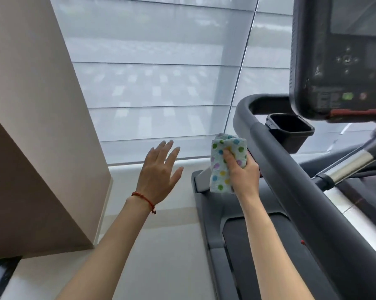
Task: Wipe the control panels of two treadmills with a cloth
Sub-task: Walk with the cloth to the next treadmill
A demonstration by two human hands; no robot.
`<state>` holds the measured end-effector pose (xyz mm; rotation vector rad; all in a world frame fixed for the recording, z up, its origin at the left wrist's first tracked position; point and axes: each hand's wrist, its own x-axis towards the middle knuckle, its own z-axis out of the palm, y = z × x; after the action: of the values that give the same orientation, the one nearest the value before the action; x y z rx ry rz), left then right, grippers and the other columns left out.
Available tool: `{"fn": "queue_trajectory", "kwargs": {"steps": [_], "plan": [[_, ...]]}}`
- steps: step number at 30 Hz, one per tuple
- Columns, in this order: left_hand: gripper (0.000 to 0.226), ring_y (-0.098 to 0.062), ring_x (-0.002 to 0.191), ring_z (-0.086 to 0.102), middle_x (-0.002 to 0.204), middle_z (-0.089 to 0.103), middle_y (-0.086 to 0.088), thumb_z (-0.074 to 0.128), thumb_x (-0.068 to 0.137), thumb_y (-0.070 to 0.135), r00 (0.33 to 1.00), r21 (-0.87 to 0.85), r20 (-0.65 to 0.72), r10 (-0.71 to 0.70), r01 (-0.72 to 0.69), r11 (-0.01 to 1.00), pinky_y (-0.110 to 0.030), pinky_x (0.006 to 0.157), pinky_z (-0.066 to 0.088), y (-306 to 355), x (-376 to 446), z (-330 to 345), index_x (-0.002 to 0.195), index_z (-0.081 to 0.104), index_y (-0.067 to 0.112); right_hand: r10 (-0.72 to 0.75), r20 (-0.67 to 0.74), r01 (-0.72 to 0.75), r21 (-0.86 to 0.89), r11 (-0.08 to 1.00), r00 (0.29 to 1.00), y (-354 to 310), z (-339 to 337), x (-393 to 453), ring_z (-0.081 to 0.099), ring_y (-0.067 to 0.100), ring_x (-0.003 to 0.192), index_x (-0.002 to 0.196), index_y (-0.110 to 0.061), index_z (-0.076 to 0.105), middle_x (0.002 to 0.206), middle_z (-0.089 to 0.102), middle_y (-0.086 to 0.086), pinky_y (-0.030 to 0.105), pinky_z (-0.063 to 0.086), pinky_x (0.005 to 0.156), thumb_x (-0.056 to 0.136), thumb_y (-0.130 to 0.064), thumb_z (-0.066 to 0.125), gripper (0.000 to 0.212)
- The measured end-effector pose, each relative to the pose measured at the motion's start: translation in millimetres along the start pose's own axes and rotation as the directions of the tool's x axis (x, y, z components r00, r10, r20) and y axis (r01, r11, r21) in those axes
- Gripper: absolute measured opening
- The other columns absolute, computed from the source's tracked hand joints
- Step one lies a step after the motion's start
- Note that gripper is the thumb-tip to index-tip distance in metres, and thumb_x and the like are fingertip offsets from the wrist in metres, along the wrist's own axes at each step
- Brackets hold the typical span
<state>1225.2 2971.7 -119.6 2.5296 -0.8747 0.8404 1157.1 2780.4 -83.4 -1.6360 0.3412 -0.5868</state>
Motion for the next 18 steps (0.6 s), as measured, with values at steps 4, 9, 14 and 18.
{"fn": "queue_trajectory", "kwargs": {"steps": [4,9,14,18], "plan": [[0.05,-0.038,0.121,0.048,0.13,0.053,-0.02,0.04,0.089,0.034,0.996,-0.039,-0.073,0.053,-0.056,0.998,-0.052,0.099,0.039,-5.2,55.4,2.0,0.122,0.058,0.001,-0.067,-0.079,0.068,0.016,0.998,0.995,-24.5,-2.5,41.2,0.065,0.015,0.08,0.096,-0.013,0.061,0.086,0.066,-0.001,0.023,0.054,0.063,0.084,-0.035,0.065,0.026],[0.048,-0.038,0.122,0.047,0.131,0.053,-0.02,0.041,0.09,0.033,0.974,-0.078,-0.163,0.158,-0.173,0.982,-0.052,0.098,0.041,-6.2,131.7,7.8,0.123,0.057,0.001,-0.145,-0.177,0.151,0.022,0.988,0.974,-57.1,-9.3,95.2,0.064,0.015,0.077,0.091,-0.015,0.06,0.083,0.064,-0.002,0.024,0.055,0.062,0.082,-0.036,0.066,0.024],[0.05,-0.038,0.123,0.046,0.132,0.052,-0.019,0.04,0.091,0.034,0.942,-0.121,-0.227,0.245,-0.277,0.953,-0.052,0.099,0.04,-1.6,201.6,19.3,0.124,0.056,0.001,-0.231,-0.272,0.221,-0.066,0.973,0.934,-82.3,-18.2,142.0,0.062,0.011,0.073,0.093,-0.011,0.059,0.08,0.062,-0.004,0.019,0.053,0.061,0.083,-0.036,0.066,0.027],[0.05,-0.038,0.124,0.045,0.132,0.051,-0.02,0.039,0.091,0.035,0.923,-0.155,-0.25,0.292,-0.336,0.929,-0.052,0.1,0.039,9.7,245.7,32.3,0.125,0.055,0.001,-0.256,-0.366,0.218,-0.143,0.965,0.895,-94.3,-35.2,172.8,0.064,0.02,0.081,0.092,-0.011,0.061,0.083,0.063,0.0,0.034,0.056,0.071,0.081,-0.04,0.067,0.032]]}}
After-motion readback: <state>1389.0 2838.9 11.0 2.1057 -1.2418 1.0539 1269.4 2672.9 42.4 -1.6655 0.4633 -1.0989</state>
